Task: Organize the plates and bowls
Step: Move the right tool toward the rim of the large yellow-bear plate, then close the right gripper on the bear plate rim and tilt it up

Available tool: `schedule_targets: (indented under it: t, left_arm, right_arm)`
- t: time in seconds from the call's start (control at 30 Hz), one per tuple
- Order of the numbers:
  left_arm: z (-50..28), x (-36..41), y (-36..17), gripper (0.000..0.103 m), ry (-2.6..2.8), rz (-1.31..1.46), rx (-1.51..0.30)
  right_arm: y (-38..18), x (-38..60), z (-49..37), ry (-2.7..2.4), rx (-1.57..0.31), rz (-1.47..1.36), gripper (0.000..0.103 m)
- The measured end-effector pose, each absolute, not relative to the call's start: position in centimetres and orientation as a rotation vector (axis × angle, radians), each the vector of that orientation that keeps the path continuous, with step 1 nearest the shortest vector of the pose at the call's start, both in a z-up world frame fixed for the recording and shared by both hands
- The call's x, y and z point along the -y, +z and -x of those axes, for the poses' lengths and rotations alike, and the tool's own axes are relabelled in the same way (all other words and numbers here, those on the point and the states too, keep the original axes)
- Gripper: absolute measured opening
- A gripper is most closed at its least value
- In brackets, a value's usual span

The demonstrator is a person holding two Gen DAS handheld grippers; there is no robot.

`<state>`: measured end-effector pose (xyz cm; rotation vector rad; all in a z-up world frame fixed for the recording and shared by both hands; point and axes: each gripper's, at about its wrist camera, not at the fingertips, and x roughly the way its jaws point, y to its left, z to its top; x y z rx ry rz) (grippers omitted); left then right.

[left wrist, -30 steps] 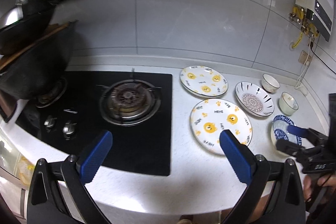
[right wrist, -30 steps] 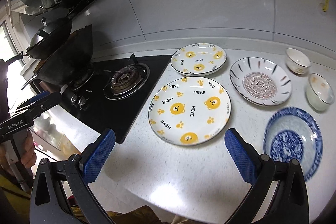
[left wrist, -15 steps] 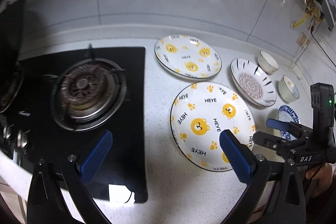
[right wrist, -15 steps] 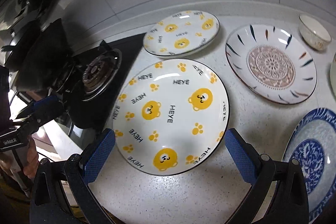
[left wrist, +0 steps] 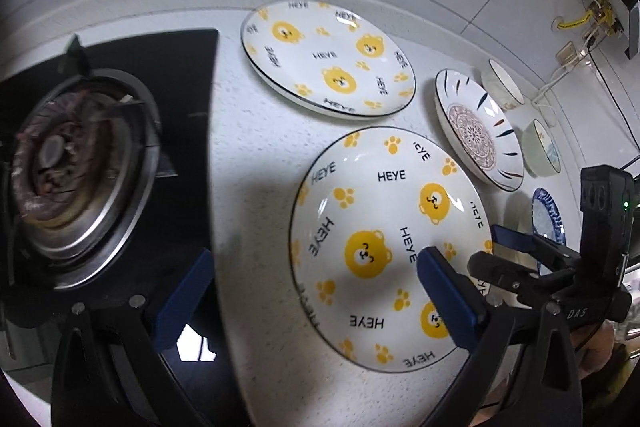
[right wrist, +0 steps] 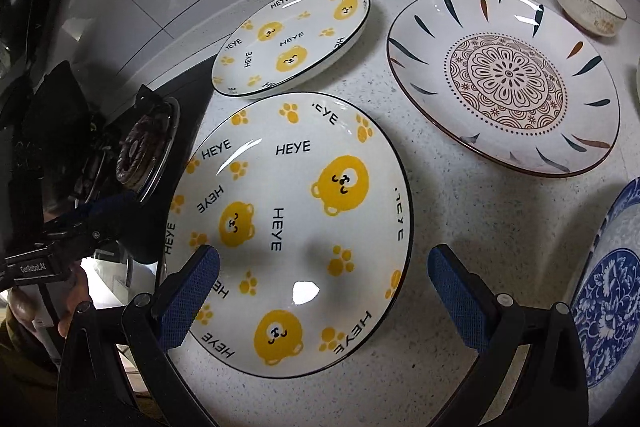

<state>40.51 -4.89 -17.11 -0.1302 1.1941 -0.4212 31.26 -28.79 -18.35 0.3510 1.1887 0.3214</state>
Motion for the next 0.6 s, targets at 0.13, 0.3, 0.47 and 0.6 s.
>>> schedule_targets:
  t: [0.13, 0.3, 0.47, 0.6]
  left_arm:
    - [-41.5, 5.6, -18.5, 0.094, -0.461, 0.164, -1.245]
    - [-42.2, 5.8, -19.8, 0.077, -0.48, 0.183, -1.294]
    - [-42.4, 5.9, -20.3, 0.064, -0.493, 0.206, -1.312]
    - [-42.3, 6.2, -20.5, 0.058, -0.505, 0.193, -1.309]
  right_arm:
    - [-18.9, 29.0, -31.7, 0.321, -1.209, -0.352, 0.102]
    - [-19.4, 29.4, -32.1, 0.338, -1.219, -0.375, 0.081]
    - [-20.1, 29.9, -32.3, 0.359, -1.235, -0.406, 0.058]
    - [-20.1, 30.3, -32.3, 0.359, -1.233, -0.394, 0.048]
